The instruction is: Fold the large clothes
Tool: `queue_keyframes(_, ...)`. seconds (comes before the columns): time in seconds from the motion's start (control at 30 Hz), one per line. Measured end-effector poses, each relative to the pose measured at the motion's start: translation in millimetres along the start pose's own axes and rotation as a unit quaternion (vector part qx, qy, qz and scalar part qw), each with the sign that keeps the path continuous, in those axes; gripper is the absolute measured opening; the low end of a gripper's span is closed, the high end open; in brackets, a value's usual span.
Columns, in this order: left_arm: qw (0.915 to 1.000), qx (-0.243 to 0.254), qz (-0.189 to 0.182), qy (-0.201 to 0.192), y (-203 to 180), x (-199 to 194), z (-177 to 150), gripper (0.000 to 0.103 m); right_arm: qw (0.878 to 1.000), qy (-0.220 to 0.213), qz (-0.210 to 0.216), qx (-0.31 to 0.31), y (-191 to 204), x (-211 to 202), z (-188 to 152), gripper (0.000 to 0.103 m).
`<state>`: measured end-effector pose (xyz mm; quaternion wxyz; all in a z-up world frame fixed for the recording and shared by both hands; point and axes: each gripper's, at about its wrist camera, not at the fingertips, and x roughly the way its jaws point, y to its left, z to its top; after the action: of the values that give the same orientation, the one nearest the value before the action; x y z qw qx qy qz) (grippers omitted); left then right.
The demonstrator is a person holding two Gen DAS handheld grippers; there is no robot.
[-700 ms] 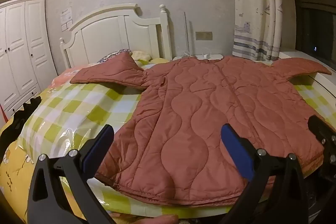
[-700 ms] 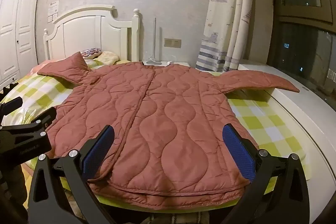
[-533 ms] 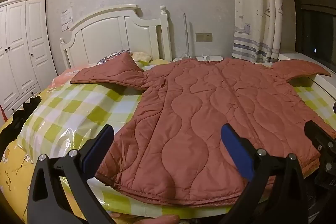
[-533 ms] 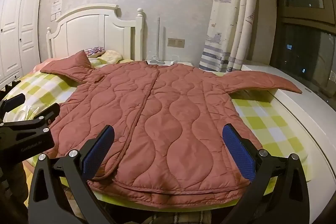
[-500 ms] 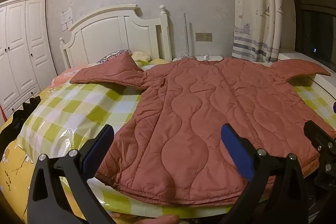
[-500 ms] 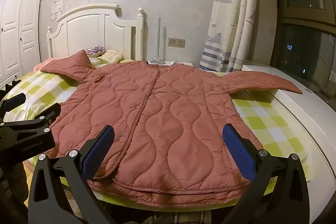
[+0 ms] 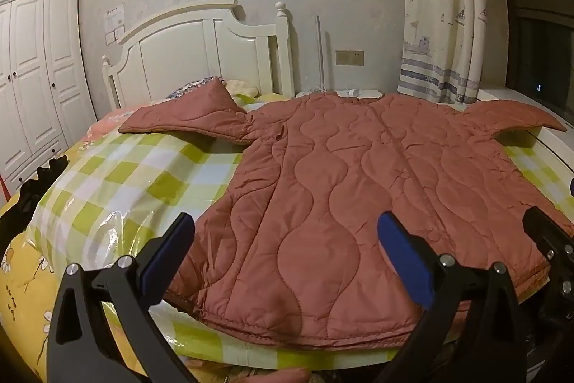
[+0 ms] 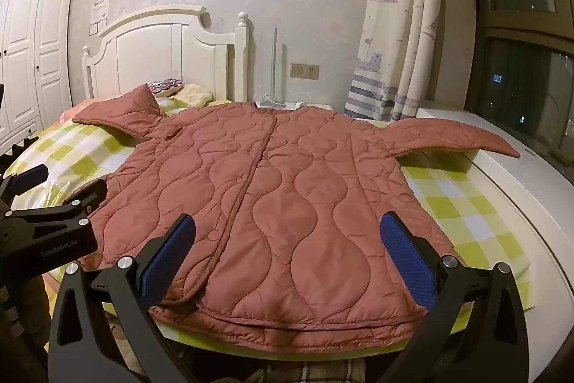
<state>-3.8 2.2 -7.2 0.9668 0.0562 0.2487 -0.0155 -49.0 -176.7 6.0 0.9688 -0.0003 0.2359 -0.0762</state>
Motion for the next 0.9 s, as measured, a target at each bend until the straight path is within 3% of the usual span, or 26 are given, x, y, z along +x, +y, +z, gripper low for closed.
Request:
queue_keyframes(0.27,1.0,-0.003,-0.003,0.005,6,4,2,0.101,1.0,0.002,-0.002,0.002,21,-3,1,0.099)
queue_keyframes(0.33,1.0,-0.002,-0.003,0.003,6,4,3,0.101,1.0,0.003,0.006,0.004,5,0,-1,0.099)
queue_keyframes(0.9,1.0,-0.003,-0.003,0.005,6,4,-2,0.101,1.0,0.007,0.009,0.008,7,-1,-3,0.099)
